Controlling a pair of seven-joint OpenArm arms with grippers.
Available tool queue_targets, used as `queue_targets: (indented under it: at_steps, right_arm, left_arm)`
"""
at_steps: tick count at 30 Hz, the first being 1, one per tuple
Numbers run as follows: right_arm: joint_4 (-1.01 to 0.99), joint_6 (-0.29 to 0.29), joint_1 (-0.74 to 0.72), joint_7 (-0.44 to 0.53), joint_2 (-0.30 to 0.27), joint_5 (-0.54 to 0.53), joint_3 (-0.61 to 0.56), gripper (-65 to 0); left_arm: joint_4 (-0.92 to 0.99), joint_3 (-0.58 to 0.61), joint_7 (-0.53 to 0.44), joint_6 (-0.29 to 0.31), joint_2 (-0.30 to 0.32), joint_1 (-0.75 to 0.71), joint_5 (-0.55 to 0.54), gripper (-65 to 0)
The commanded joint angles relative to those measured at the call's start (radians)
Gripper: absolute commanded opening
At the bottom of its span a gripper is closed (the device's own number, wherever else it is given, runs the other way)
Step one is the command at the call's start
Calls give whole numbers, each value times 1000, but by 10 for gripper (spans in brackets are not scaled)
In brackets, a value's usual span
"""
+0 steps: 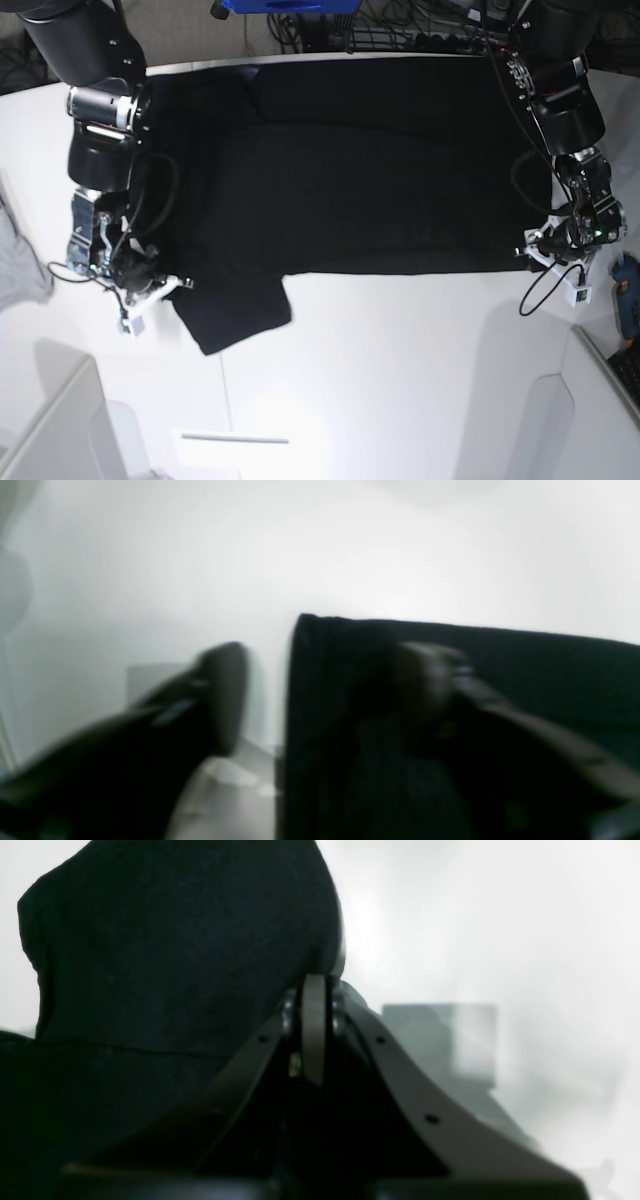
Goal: Fold the T-shirt properly
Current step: 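Lift the hem with both grippers and fold it over onto the collar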
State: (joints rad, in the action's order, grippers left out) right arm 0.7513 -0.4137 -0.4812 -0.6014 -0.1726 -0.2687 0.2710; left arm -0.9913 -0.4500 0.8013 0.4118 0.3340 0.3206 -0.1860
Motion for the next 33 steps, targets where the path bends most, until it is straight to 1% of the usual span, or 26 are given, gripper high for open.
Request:
queue_targets:
  at_steps: [1, 4, 6, 8, 17, 24, 27, 29, 31, 33]
  right_arm:
    - [14, -9, -24, 1, -8, 1, 1, -650]
    - [15, -9, -24, 2, -8, 1, 1, -650]
    - [15, -9, -24, 25, -8, 1, 1, -650]
    - [15, -9, -24, 45, -8, 1, 1, -650]
    - [18, -9, -23, 57, -8, -2, 6, -650]
    - [159, -9, 14, 47, -8, -4, 7, -650]
    - [211, -9, 40, 27, -8, -4, 9, -650]
    - [248, -9, 60, 18, -8, -4, 9, -650]
    - [290, -9, 78, 4, -8, -4, 9, -650]
    - [328, -9, 97, -10, -8, -4, 9, -650]
  left_arm:
    - [2, 0, 20, 2, 9, 13, -2, -385]
    - [9, 0, 20, 2, 9, 15, -2, -555]
    - [9, 0, 20, 2, 9, 18, -2, -650]
    - [7, 0, 20, 2, 9, 18, -8, -650]
    - [-2, 0, 20, 8, 9, 19, -14, -650]
    - [-107, -7, 31, 8, 7, 10, -14, -650]
    - [-128, -11, 86, 9, 9, 8, -20, -650]
    - [-157, -11, 115, 9, 12, 4, -80, -650]
    - [-199, -11, 139, 9, 15, -24, -172, -650]
    - [-239, -5, 160, 8, 37, -44, -238, -650]
